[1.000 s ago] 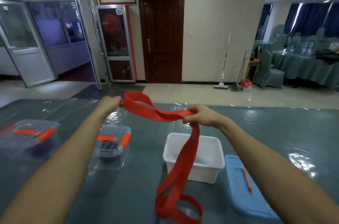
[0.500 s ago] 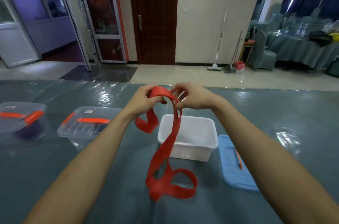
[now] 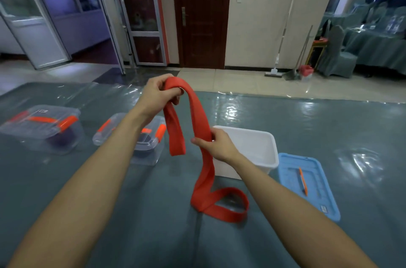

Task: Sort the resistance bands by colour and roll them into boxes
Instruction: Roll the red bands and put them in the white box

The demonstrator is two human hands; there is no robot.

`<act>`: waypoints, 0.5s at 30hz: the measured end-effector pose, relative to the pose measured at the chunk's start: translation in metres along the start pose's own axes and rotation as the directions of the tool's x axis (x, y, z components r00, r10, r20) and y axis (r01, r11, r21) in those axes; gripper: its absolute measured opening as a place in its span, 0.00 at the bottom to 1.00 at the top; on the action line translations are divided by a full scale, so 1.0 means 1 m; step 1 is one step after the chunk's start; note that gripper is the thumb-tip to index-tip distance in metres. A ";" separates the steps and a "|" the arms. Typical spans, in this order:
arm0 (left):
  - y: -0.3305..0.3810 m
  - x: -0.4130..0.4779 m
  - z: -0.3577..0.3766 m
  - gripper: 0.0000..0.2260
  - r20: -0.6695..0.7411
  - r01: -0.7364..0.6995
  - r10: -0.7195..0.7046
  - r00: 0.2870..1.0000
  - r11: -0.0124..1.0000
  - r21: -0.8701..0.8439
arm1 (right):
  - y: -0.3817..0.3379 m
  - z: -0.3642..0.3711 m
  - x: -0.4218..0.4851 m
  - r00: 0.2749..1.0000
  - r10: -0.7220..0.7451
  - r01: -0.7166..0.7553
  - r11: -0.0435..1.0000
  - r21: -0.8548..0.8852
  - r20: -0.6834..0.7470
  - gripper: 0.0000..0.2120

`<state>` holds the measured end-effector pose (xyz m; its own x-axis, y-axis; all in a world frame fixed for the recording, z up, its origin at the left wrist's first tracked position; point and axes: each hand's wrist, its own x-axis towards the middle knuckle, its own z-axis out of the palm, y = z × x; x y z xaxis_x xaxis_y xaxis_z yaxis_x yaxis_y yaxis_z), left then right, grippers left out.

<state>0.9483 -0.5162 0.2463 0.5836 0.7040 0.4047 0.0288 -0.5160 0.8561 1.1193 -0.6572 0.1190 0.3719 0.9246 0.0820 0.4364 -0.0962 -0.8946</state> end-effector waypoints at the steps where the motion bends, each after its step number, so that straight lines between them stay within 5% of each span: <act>1: 0.001 -0.002 -0.003 0.05 0.000 -0.008 0.008 1.000 1.000 -0.002 | 0.001 0.000 0.000 1.000 0.000 0.000 1.000 -0.013 0.015 0.07; 6: 0.007 -0.007 -0.031 0.05 -0.076 0.001 -0.007 0.997 0.996 -0.086 | -0.021 -0.027 0.005 0.993 0.037 -0.036 0.999 -0.016 0.109 0.07; 10: 0.008 0.008 -0.058 0.05 -0.212 -0.019 -0.029 0.977 0.976 -0.219 | -0.078 -0.073 0.025 0.986 -0.130 0.097 0.954 0.284 0.100 0.06; 13: -0.017 0.007 -0.054 0.07 -0.276 0.053 -0.134 0.952 0.958 -0.283 | -0.087 -0.085 0.023 0.936 -0.013 -0.015 0.997 0.075 0.351 0.10; 15: -0.043 -0.002 -0.054 0.10 -0.315 0.113 -0.212 0.925 0.946 -0.303 | -0.088 -0.097 0.023 0.916 0.063 -0.076 0.997 0.018 0.396 0.10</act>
<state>0.9024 -0.4691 0.2261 0.2779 0.9144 0.2945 -0.1529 -0.2605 0.9533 1.1691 -0.6629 0.2426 0.0434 0.9870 -0.1548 0.3926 -0.1594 -0.9058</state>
